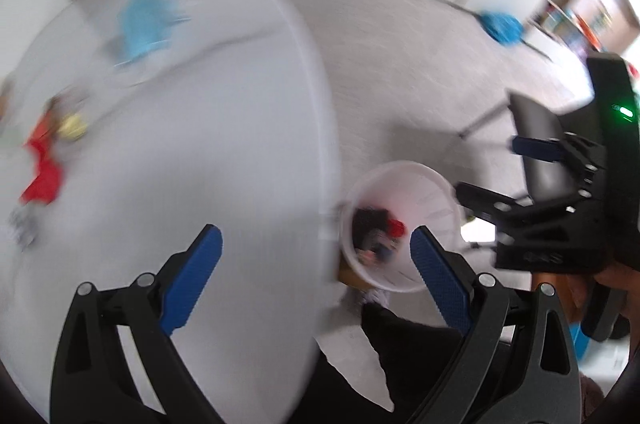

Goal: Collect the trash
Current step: 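Grasp the crumpled white paper with the left tool while the right tool grasps red paper, then drop the white paper and red paper into the white bin, then grasp the red paper with the left tool while the right tool grasps the snack wrapper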

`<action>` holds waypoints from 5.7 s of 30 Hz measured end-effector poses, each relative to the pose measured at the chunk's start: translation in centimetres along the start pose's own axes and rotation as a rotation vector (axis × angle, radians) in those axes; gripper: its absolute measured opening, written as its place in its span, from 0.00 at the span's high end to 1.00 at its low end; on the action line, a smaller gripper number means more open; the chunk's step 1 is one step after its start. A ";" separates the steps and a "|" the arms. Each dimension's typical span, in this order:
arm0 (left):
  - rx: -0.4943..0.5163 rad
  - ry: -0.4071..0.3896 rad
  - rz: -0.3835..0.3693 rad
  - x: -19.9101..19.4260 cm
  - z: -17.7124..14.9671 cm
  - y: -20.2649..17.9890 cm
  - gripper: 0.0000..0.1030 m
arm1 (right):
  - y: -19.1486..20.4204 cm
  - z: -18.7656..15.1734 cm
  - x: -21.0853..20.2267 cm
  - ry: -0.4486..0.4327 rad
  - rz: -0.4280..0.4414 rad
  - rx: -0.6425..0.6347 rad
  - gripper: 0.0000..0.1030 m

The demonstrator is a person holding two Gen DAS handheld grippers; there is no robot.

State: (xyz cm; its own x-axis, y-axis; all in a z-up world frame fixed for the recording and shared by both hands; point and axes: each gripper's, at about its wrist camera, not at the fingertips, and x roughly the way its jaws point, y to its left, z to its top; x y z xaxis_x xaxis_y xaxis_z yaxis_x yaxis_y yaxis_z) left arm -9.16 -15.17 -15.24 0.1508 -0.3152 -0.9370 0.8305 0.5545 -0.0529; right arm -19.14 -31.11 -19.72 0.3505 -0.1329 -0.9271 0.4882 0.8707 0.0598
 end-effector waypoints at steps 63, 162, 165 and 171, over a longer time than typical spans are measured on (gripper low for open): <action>-0.587 -0.127 0.213 1.9 -8.5 43.2 0.61 | 46.2 18.2 13.2 -0.013 0.263 -0.670 0.65; -0.447 -0.215 0.255 -7.7 -2.3 23.2 0.09 | 19.7 12.3 0.6 -0.100 0.237 -0.233 0.02; -0.451 -0.201 0.258 -6.4 -2.5 26.4 0.09 | 23.4 14.9 2.5 -0.081 0.254 -0.243 0.02; -0.391 -0.171 0.276 -3.4 -2.0 31.7 0.09 | 30.0 20.4 6.8 -0.058 0.249 -0.269 0.02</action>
State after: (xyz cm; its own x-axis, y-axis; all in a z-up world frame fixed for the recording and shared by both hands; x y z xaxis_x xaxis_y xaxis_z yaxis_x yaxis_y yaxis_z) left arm 15.55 5.02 -14.39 0.4496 -0.2197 -0.8658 0.4888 0.8718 0.0327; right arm 14.21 -15.60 -16.66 0.4805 0.0787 -0.8735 0.1577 0.9720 0.1743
